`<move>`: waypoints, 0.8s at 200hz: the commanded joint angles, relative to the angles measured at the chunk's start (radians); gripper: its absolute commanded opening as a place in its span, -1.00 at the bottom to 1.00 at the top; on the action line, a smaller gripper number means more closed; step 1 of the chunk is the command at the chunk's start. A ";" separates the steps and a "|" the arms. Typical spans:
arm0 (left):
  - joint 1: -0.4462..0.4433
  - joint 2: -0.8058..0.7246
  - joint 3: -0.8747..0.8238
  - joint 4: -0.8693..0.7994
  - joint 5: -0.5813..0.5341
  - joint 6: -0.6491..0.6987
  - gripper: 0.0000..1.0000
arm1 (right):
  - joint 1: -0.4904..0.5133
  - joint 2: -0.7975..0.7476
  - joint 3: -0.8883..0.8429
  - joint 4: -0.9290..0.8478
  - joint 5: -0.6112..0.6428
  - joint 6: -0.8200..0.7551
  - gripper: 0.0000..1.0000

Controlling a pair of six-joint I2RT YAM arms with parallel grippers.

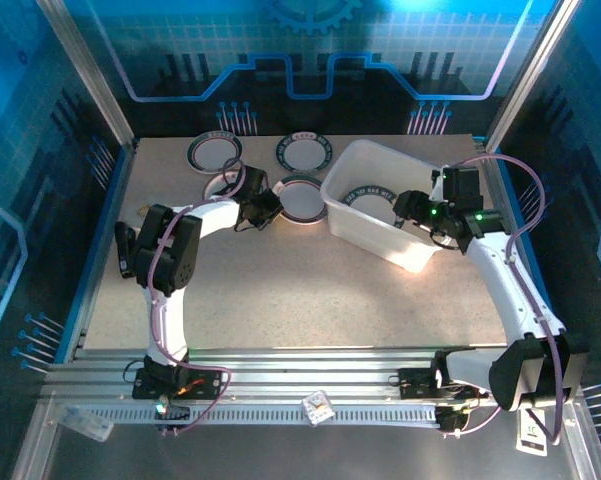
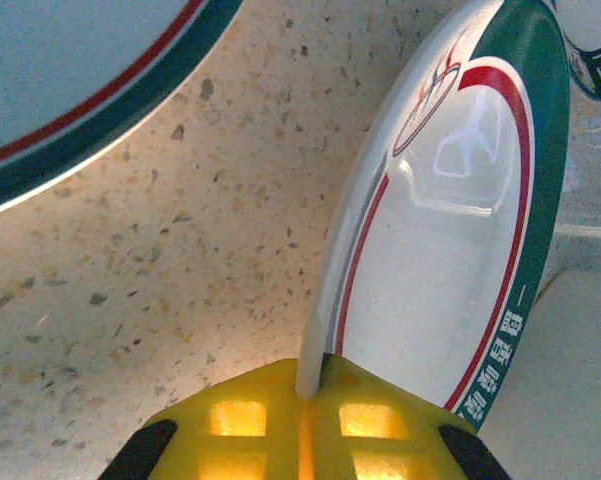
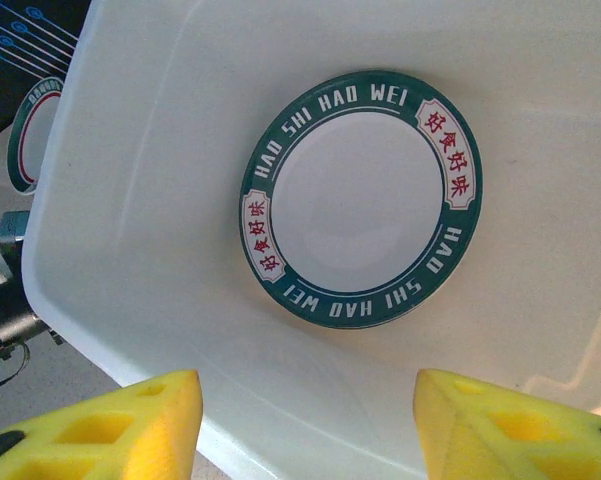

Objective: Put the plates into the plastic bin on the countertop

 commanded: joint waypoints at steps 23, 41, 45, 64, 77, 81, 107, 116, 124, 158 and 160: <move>-0.011 -0.112 -0.104 -0.047 -0.010 0.016 -1.00 | 0.013 -0.061 -0.021 0.006 -0.011 0.009 0.17; -0.011 -0.161 -0.134 -0.047 -0.006 0.022 -1.00 | 0.013 -0.084 -0.031 0.007 -0.012 0.015 0.17; -0.011 -0.173 -0.141 -0.048 -0.007 0.024 -1.00 | 0.014 -0.089 -0.033 0.006 -0.012 0.016 0.17; -0.011 -0.233 -0.178 -0.048 -0.009 0.033 -1.00 | 0.016 -0.120 -0.047 0.005 -0.009 0.021 0.16; -0.011 -0.275 -0.198 -0.054 -0.011 0.044 -1.00 | 0.018 -0.139 -0.054 0.003 -0.007 0.024 0.16; -0.011 -0.291 -0.202 -0.057 -0.010 0.047 -1.00 | 0.018 -0.144 -0.058 0.002 -0.005 0.026 0.16; -0.011 -0.378 -0.239 -0.080 -0.011 0.074 -1.00 | 0.022 -0.179 -0.070 0.000 -0.005 0.032 0.15; -0.011 -0.407 -0.249 -0.091 -0.012 0.084 -1.00 | 0.024 -0.188 -0.072 0.000 -0.006 0.035 0.14; -0.011 -0.433 -0.259 -0.100 -0.011 0.094 -1.00 | 0.026 -0.194 -0.073 0.000 -0.007 0.038 0.14; -0.009 -0.546 -0.292 -0.147 -0.006 0.146 -1.00 | 0.040 -0.210 -0.065 -0.002 -0.009 0.043 0.13; -0.008 -0.552 -0.293 -0.150 -0.004 0.153 -1.00 | 0.043 -0.210 -0.065 -0.001 -0.008 0.044 0.13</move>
